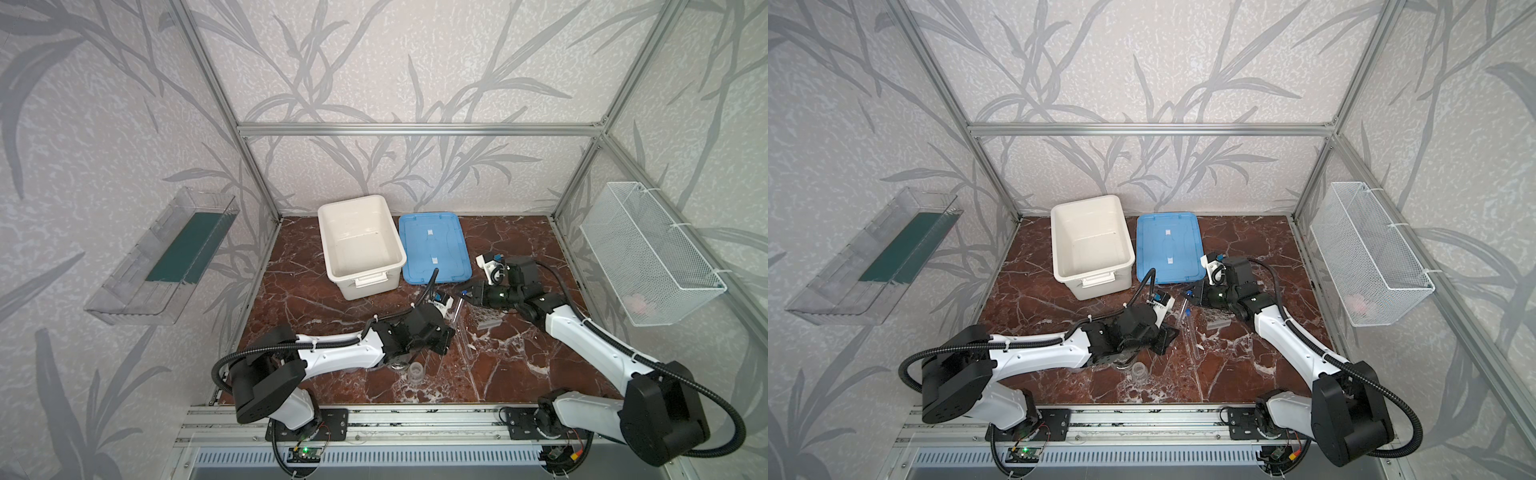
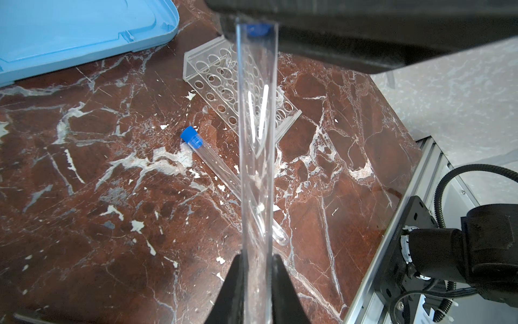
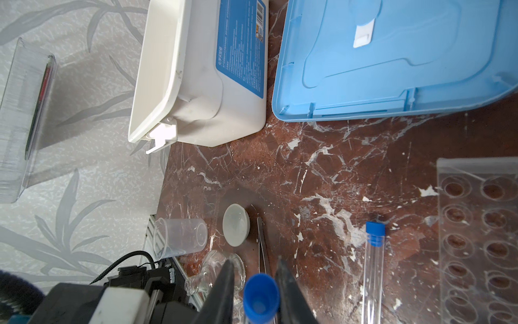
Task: Organize the chemistry lab equipment
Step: 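Grasp the tube's blue cap with the right gripper while the left gripper opens, then carry the tube with the right gripper over the rack while the left gripper draws back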
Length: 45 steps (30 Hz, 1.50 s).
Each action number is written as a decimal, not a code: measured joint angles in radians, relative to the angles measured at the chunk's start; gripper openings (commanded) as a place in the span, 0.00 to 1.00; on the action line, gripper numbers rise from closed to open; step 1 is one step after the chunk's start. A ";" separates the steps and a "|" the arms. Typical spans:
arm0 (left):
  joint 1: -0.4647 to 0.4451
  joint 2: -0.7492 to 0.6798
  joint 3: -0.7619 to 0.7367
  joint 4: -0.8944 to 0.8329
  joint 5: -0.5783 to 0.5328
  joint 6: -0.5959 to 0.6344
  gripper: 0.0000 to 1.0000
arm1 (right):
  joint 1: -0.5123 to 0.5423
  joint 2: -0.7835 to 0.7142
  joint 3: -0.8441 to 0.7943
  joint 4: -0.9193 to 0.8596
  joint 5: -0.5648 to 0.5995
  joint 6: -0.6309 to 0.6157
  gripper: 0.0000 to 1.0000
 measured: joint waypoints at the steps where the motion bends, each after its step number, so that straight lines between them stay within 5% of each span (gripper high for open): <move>1: 0.000 0.000 0.000 0.000 0.000 0.000 0.18 | 0.000 0.000 -0.002 0.000 0.000 0.000 0.22; 9: -0.003 0.000 0.000 -0.003 0.001 0.000 0.19 | 0.000 -0.001 -0.015 0.000 -0.010 -0.003 0.18; 15: -0.005 0.000 0.002 0.000 0.003 0.005 0.34 | 0.000 -0.003 -0.017 -0.005 -0.006 -0.014 0.15; 17: -0.005 0.003 0.004 -0.001 0.005 0.007 0.44 | 0.000 -0.009 -0.017 -0.010 0.003 -0.021 0.15; 23: -0.005 0.011 0.039 0.013 0.011 -0.020 0.99 | 0.000 -0.061 -0.017 -0.044 0.082 -0.061 0.16; 34: -0.003 0.034 0.214 -0.038 -0.022 -0.160 0.99 | 0.000 -0.314 -0.027 -0.092 0.424 -0.232 0.17; 45: 0.007 0.165 0.302 -0.098 -0.026 -0.295 0.99 | 0.000 -0.293 -0.089 0.037 0.672 -0.359 0.17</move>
